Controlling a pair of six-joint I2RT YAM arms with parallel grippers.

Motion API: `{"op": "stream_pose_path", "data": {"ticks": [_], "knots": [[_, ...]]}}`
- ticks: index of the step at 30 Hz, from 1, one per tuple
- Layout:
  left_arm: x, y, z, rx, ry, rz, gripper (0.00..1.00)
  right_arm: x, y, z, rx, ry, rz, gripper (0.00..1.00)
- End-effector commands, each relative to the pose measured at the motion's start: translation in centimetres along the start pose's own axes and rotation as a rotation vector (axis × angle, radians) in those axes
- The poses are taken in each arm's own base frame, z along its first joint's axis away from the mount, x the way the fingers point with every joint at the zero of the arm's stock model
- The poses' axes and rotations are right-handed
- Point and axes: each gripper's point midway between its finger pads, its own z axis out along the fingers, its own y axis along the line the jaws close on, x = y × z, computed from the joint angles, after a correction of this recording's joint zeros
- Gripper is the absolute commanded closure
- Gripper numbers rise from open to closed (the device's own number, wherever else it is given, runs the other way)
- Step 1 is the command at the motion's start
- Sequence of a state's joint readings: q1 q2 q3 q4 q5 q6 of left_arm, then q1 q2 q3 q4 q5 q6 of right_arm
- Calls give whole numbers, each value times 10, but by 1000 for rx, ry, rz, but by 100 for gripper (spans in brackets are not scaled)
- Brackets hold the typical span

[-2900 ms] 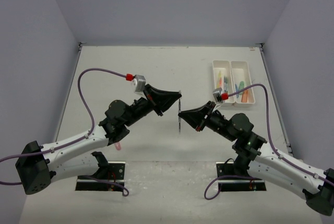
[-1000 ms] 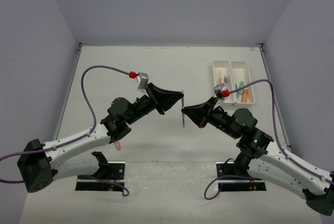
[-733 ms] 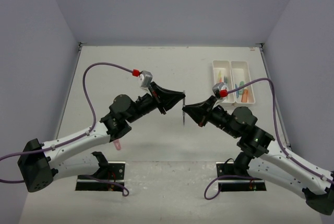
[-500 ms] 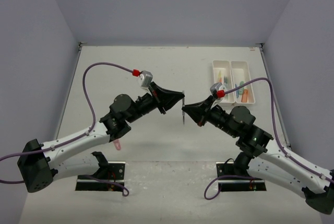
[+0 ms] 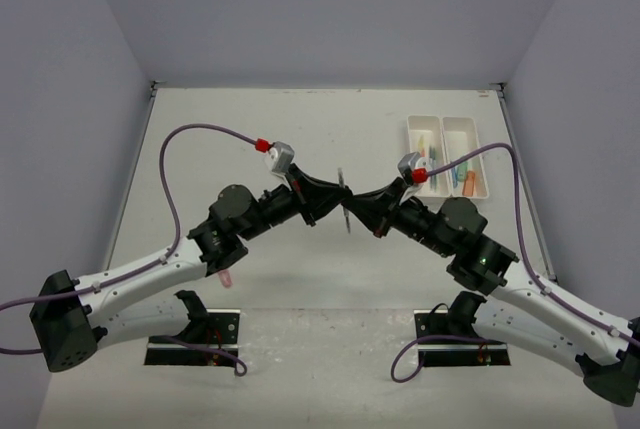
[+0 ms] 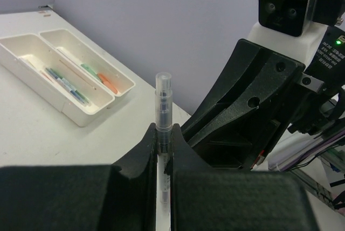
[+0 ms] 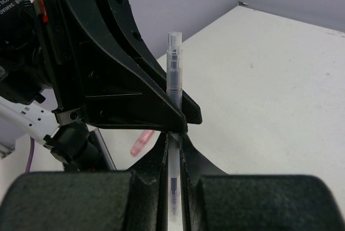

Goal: Sort the stationery into containers
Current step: Close the pen cap on the pen.

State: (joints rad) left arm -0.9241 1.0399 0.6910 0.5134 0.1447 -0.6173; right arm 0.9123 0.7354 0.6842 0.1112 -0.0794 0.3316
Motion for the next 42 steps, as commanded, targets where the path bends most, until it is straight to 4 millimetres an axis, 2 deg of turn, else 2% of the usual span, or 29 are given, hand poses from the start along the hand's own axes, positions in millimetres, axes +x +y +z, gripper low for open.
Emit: {"op": "stream_pose_path", "data": {"ticks": [1, 3, 5, 7, 9, 11, 12, 13, 15, 17, 18, 22, 25, 27, 32, 35, 36, 40, 42], "knots": [[-25, -20, -7, 67, -62, 46, 100, -24, 35, -1, -171, -66, -23, 95], [-33, -30, -11, 109, -88, 58, 100, -17, 42, 0, -214, -36, -20, 76], [-37, -43, -14, 170, -94, 68, 100, -7, 45, 5, -241, 8, -14, 75], [-42, -52, -16, 206, -101, 69, 100, -1, 48, 8, -265, 30, -3, 78], [-41, -53, -15, 215, -95, 69, 100, -2, 49, 8, -268, 27, 4, 93], [-39, -54, -13, 221, -81, 73, 99, -7, 49, 7, -264, 14, -1, 100], [-37, -52, -11, 210, -71, 74, 95, -9, 50, 6, -262, 9, -4, 100], [-35, -49, -10, 199, -62, 81, 84, -9, 49, 5, -259, 8, -9, 100], [-35, -39, -7, 152, -62, 91, 33, -9, 47, 3, -248, 12, -18, 100], [-35, -34, -6, 120, -55, 105, 19, -6, 43, 4, -232, 23, -23, 100], [-36, -32, -6, 106, -56, 108, 18, -3, 42, 4, -224, 29, -24, 100], [-50, -26, -7, 44, -91, 124, 23, 7, 37, 3, -207, 50, -18, 100], [-56, -33, -7, 67, -91, 144, 27, 6, 36, 2, -201, 46, -11, 100], [-57, -37, -8, 82, -87, 146, 38, 4, 36, 2, -197, 46, -14, 100], [-59, -46, -9, 116, -74, 163, 39, 4, 36, 1, -195, 55, -28, 100], [-61, -48, -10, 120, -73, 165, 46, 4, 34, 2, -185, 59, -31, 100], [-61, -48, -11, 118, -74, 166, 52, 4, 34, 1, -183, 60, -30, 100], [-61, -47, -10, 109, -67, 166, 58, 1, 36, 0, -190, 51, -31, 100], [-58, -45, -9, 108, -58, 163, 66, -1, 37, -1, -193, 47, -31, 100]]}}
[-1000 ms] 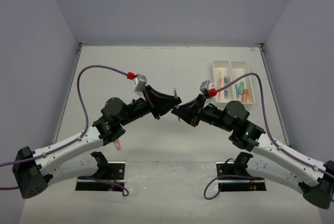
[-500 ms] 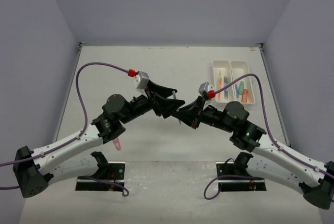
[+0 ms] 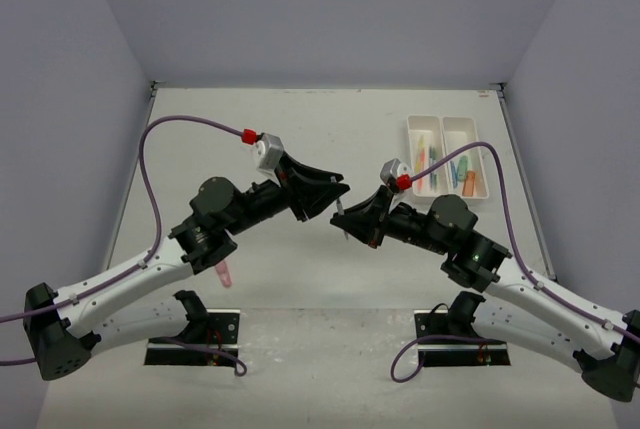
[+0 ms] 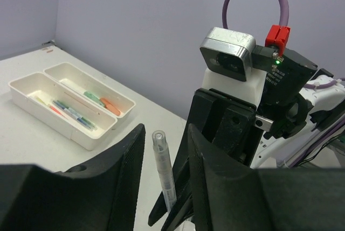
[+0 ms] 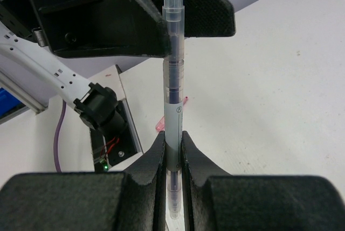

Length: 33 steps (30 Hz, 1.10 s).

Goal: Sort the stationery into containers
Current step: Close the pen cap on the pen.

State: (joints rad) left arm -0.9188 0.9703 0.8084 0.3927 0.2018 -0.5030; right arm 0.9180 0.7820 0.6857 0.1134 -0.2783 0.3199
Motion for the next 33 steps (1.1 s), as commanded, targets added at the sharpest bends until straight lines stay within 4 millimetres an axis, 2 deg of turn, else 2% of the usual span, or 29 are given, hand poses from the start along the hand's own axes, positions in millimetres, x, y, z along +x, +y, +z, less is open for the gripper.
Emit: {"op": "stream_pose_path", "data": {"ticks": [1, 3, 7, 8, 10, 11, 16, 18, 21, 26, 28, 30, 32, 33], "knots": [[-17, -11, 0, 33, -24, 35, 72, -27, 9, -4, -12, -58, -33, 100], [-15, -11, 1, 36, -19, 30, 77, -29, 10, -4, -14, -62, -34, 100], [-3, -12, 2, 61, 5, 7, 99, -41, 13, -4, -18, -90, -37, 100], [0, -12, 2, 64, 12, -4, 100, -45, 12, -3, -7, -100, -33, 100], [11, -12, 1, 81, 31, -28, 100, -59, 10, -2, 13, -132, -37, 100], [12, -12, 1, 80, 33, -42, 100, -60, 10, -1, 14, -134, -37, 100], [53, 0, -7, 65, 90, -146, 100, -109, -1, 3, 54, -210, -41, 100], [68, 2, -7, 62, 123, -184, 100, -122, -11, 4, 55, -217, -40, 100], [93, -3, -10, 90, 171, -222, 100, -158, -14, 4, 68, -262, -74, 100], [124, -17, -12, 124, 241, -243, 100, -201, -14, 16, 69, -285, -116, 100], [138, -28, -14, 143, 270, -253, 100, -208, -22, 20, 86, -285, -120, 100], [153, -30, -20, 143, 296, -261, 100, -217, -30, 18, 107, -294, -120, 100], [157, -20, -22, 87, 298, -256, 100, -211, -45, 17, 147, -280, -107, 100], [148, -18, -21, 71, 272, -240, 100, -200, -56, 20, 178, -257, -107, 100]]}}
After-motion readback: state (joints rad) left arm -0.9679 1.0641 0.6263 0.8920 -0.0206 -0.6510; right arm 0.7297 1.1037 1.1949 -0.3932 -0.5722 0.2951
